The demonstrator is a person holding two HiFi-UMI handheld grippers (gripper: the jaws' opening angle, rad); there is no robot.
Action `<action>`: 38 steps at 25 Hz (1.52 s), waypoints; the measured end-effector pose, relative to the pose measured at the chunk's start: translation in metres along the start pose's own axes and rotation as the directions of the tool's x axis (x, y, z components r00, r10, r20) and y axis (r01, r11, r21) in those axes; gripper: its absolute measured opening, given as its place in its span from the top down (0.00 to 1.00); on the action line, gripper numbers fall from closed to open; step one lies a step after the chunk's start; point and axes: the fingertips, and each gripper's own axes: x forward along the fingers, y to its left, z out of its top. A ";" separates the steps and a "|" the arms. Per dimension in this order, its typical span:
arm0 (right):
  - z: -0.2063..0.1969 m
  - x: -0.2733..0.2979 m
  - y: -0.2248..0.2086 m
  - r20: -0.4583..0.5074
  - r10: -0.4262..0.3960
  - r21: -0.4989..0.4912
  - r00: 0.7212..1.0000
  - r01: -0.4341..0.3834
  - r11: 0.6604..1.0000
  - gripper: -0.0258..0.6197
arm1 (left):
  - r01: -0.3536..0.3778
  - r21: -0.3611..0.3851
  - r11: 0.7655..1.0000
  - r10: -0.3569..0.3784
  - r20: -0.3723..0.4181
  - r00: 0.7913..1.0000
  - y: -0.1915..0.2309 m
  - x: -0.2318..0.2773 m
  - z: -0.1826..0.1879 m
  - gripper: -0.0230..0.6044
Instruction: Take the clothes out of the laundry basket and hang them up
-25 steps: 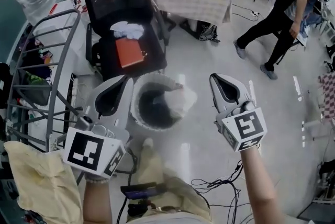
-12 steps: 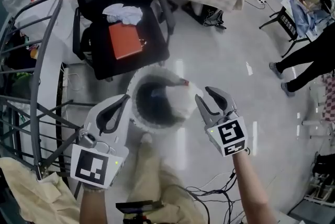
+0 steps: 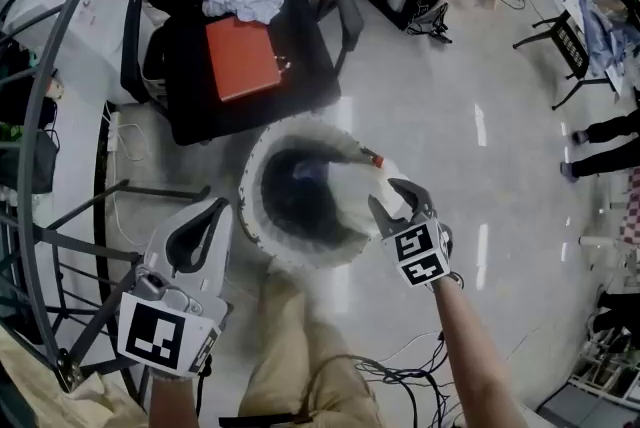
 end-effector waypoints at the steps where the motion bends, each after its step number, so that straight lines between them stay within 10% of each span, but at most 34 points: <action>1: -0.010 0.012 -0.002 -0.031 -0.003 -0.005 1.000 0.002 1.000 0.71 | -0.002 0.002 1.000 0.002 -0.006 1.000 0.004 0.003 -0.007 0.97; 21: -0.157 0.137 -0.049 -0.346 -0.100 0.038 0.933 0.120 0.992 0.65 | -0.028 -0.016 0.999 0.027 -0.051 0.998 0.044 0.043 -0.100 0.97; 27: -0.145 0.121 -0.053 -0.316 -0.071 0.124 0.946 0.116 0.985 0.91 | -0.033 -0.020 0.999 0.032 -0.056 0.998 0.038 0.040 -0.091 0.97; 38: -0.039 0.035 -0.051 -0.094 -0.054 0.116 0.994 0.064 0.991 0.92 | -0.014 -0.010 1.000 0.014 -0.025 1.000 0.013 0.022 -0.030 0.97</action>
